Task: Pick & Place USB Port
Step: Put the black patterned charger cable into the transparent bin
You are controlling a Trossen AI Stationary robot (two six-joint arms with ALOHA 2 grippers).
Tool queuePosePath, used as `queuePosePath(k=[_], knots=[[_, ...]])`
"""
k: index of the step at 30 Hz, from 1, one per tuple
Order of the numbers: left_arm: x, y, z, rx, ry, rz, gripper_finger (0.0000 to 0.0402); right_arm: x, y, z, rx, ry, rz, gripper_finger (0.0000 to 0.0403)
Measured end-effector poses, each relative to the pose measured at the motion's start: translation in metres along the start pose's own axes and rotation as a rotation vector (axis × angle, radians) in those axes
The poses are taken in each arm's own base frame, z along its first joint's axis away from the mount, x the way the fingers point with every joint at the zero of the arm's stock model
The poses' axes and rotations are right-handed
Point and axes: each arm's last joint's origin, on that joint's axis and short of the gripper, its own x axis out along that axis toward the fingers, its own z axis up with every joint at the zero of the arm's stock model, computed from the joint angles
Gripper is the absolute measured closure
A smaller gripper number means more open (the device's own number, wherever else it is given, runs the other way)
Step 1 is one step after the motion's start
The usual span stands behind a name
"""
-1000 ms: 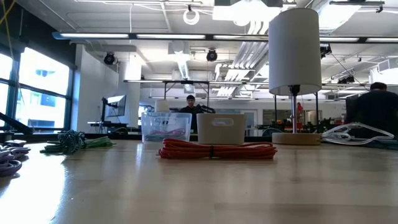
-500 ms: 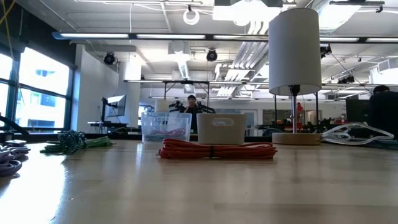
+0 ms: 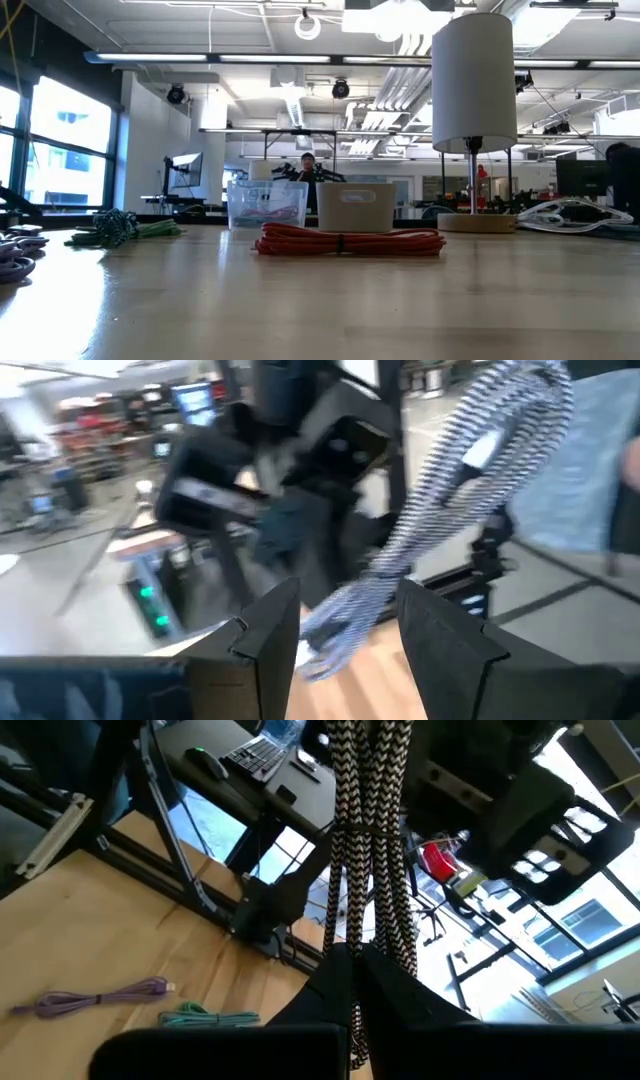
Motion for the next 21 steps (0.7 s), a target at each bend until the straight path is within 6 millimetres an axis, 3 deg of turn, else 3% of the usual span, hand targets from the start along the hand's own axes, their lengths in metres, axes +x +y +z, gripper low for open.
queuePosePath(k=[7,21], knots=[[0.019,0.005,-0.01,-0.029,0.006,-0.075,0.0238,0.002,-0.002,-0.003,-0.003,0.012,0.005,0.0402],[0.021,0.004,-0.01,-0.013,-0.007,-0.079,0.0238,0.004,-0.006,-0.008,-0.035,0.038,0.005,0.0402]])
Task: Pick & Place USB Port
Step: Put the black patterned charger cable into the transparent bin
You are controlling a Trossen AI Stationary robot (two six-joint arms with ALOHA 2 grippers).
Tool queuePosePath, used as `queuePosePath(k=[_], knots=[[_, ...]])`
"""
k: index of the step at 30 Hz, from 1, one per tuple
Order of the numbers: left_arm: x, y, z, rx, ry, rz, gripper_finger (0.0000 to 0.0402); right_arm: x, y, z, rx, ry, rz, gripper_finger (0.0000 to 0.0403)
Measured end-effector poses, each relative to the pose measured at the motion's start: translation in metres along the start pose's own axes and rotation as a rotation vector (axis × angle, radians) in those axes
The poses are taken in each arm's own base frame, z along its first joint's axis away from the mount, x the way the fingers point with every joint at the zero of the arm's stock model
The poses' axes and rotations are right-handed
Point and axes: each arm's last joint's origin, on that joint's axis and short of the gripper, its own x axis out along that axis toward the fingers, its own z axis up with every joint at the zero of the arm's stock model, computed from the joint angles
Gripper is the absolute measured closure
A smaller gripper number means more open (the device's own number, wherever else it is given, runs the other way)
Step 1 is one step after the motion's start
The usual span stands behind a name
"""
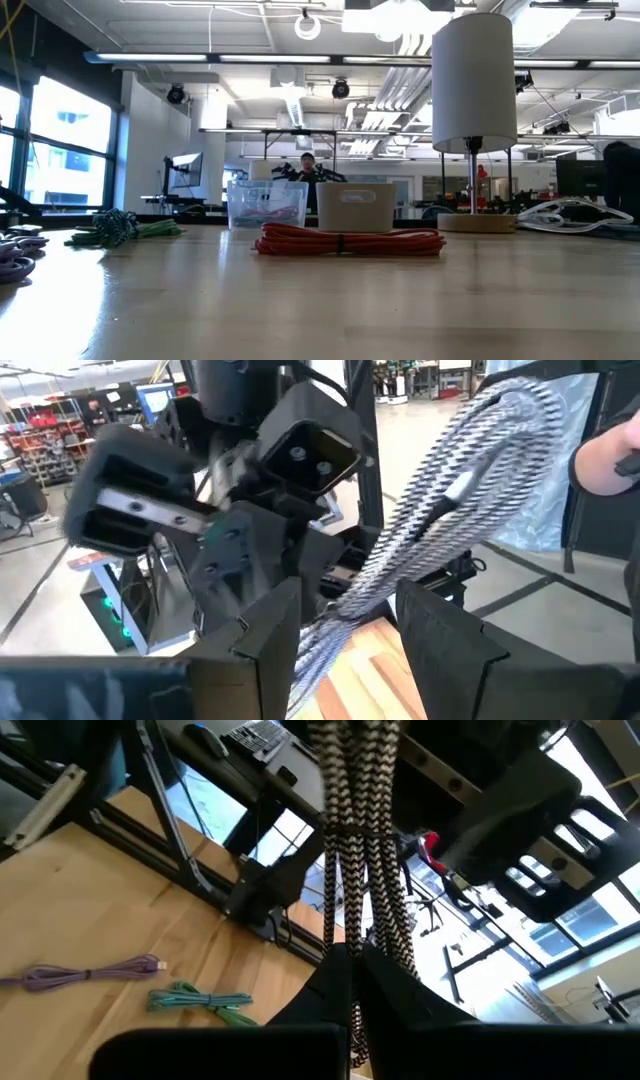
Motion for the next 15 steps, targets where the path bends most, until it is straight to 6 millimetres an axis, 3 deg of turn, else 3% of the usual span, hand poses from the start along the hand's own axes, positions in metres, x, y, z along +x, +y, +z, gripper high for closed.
queuePosePath(k=[15], knots=[[0.0086,-0.0007,-0.0079,0.002,0.033,-0.059,0.0238,0.0042,-0.0067,-0.0054,-0.004,0.013,0.003,0.0402]])
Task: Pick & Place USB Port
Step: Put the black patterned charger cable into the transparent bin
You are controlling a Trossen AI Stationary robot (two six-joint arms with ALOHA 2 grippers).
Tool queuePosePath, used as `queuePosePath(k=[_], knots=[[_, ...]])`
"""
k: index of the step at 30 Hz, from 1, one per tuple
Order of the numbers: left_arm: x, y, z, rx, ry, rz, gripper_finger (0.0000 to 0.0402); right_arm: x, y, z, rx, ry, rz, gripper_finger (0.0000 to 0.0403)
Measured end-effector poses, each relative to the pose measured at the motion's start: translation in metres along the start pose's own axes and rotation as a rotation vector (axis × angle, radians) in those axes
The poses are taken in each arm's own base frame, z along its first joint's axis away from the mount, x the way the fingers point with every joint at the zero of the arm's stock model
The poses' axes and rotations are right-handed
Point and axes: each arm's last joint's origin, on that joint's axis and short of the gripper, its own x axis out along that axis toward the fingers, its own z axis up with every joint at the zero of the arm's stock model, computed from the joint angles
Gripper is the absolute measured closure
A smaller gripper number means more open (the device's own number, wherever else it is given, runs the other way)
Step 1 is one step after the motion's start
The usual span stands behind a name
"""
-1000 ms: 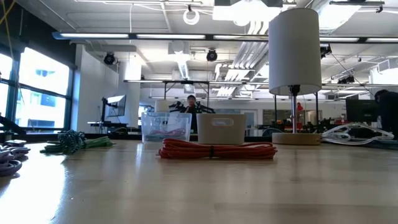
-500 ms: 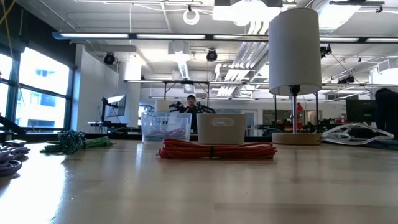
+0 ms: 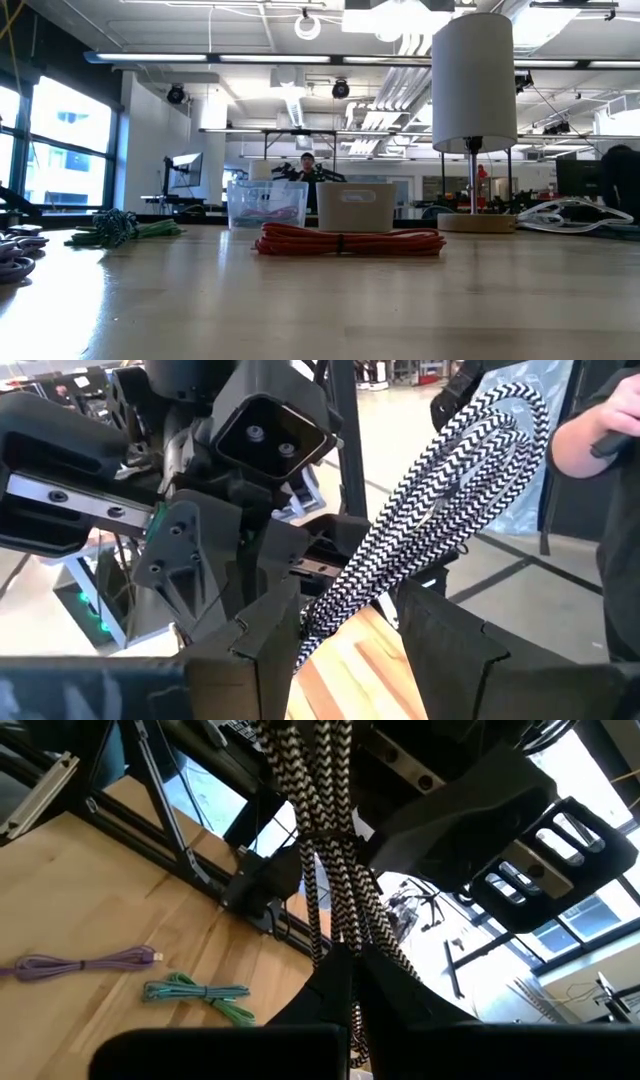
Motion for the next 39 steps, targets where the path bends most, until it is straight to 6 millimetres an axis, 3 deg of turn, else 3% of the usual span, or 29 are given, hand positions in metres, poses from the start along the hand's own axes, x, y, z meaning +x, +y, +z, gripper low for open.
queuePosePath(k=[31,39], knots=[[0.003,-0.001,-0.008,-0.007,0.065,-0.028,0.0238,0.003,-0.004,-0.005,0.005,0.03,-0.011,0.0403],[-0.025,-0.001,0.012,0.141,0.034,0.163,0.0238,0.002,-0.004,-0.005,0.026,0.032,-0.01,0.0403]])
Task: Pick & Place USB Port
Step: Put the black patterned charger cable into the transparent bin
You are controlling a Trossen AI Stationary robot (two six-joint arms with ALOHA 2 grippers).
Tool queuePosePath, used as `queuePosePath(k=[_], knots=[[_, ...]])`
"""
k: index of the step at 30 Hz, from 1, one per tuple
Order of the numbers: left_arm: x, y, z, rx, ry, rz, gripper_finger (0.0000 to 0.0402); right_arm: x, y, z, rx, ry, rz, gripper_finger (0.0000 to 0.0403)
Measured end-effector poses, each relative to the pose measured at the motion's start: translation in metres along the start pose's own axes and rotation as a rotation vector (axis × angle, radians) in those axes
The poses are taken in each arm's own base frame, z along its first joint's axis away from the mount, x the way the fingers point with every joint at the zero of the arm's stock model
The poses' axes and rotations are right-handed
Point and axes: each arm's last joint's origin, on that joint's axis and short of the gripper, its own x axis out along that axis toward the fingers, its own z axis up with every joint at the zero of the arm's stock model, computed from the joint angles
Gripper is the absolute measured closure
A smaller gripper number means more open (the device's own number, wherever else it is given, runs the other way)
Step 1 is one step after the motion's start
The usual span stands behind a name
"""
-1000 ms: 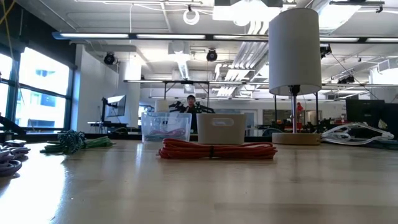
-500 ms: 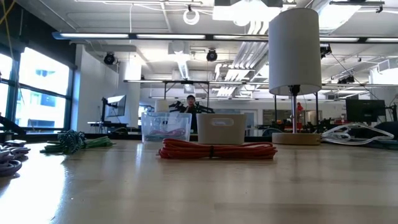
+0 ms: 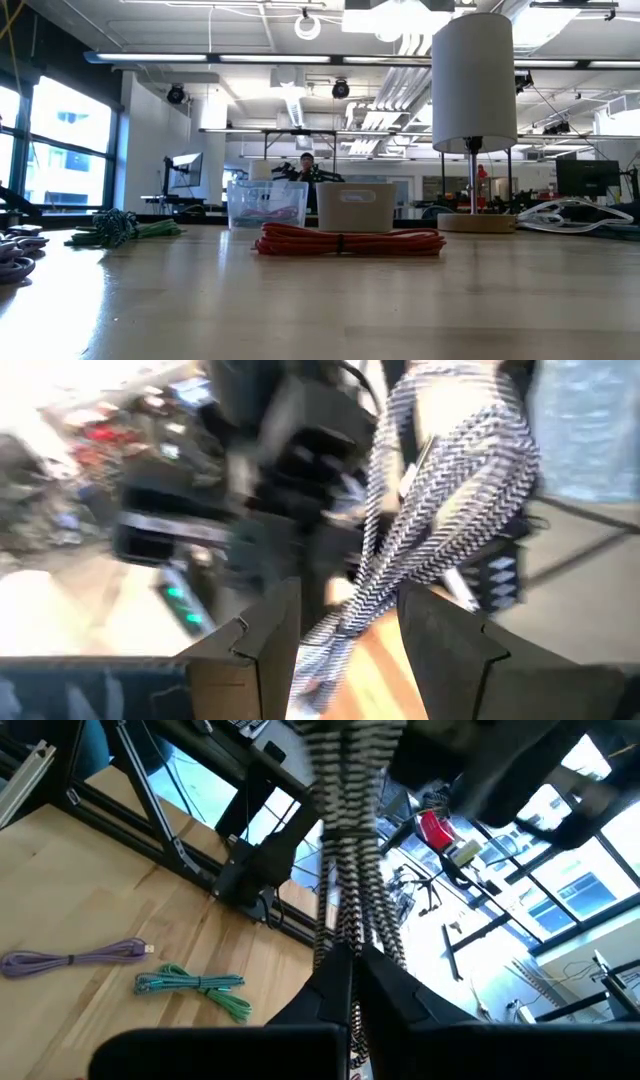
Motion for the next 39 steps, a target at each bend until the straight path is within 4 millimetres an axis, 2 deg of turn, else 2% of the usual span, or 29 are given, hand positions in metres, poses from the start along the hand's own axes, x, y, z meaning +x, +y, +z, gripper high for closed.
queuePosePath(k=[6,14,20,25,32,35,39], knots=[[-0.028,0.003,0.014,-0.045,0.005,0.07,0.0238,0.0,0.0,-0.001,-0.01,0.006,0.003,0.0403],[-0.036,0.0,0.011,-0.11,0.066,0.046,0.0229,-0.003,-0.002,0.0,-0.023,0.0,0.0,0.0403],[-0.03,-0.001,0.008,-0.145,0.075,0.003,0.0169,-0.012,-0.01,0.001,-0.004,-0.029,-0.009,0.0403],[-0.026,0.0,0.007,-0.087,0.079,0.026,0.0125,-0.017,-0.013,0.004,0.014,-0.07,-0.007,0.0403],[0.0,0.003,0.002,-0.052,0.058,0.049,0.0115,-0.012,-0.014,0.002,0.018,-0.064,0.002,0.0403],[0.011,0.001,-0.003,-0.028,0.052,0.005,0.0115,-0.011,-0.016,0.001,0.022,-0.061,-0.004,0.0403],[0.017,0.001,-0.003,-0.013,0.031,-0.039,0.0115,-0.011,-0.015,0.0,0.022,-0.051,0.003,0.0403]])
